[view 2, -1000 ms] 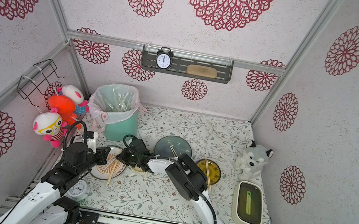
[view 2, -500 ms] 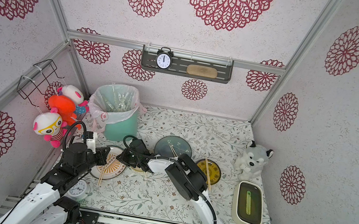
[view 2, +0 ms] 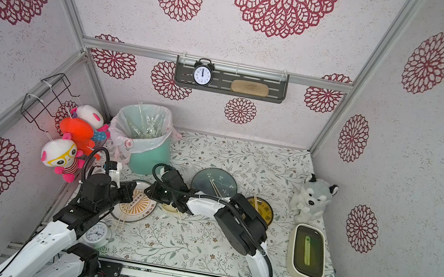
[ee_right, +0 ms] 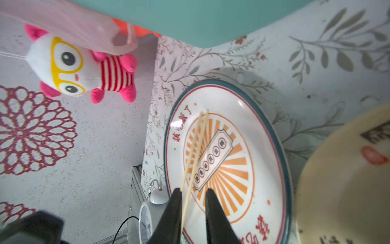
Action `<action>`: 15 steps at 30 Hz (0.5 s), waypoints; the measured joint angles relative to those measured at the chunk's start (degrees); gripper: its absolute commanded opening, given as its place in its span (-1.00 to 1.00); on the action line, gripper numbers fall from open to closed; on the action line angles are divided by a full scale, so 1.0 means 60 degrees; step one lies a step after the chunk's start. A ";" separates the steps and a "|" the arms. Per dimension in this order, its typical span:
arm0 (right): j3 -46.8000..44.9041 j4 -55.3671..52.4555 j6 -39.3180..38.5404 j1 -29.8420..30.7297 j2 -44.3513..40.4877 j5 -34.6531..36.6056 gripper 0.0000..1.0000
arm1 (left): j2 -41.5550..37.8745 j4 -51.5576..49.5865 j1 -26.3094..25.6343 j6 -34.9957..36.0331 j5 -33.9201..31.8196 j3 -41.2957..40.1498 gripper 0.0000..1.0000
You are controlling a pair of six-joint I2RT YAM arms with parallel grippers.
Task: Remove the packaging of disposable chopsticks
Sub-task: Place the packet bag in the trash bin.
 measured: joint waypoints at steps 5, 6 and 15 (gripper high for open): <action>-0.0994 0.0146 -0.0809 0.0142 -0.1384 0.0375 -0.09 | 0.1009 -0.0601 0.0219 0.0342 0.0044 0.2342 -1.00; -0.1304 0.0168 -0.1016 0.0193 -0.1796 0.0521 0.00 | 0.1330 -0.0739 0.0368 0.0397 0.0091 0.2994 -1.00; -0.3526 0.0229 -0.2379 0.0426 -0.5406 0.1497 0.16 | 0.5748 -0.3115 0.1002 0.1293 0.0240 0.9366 -1.00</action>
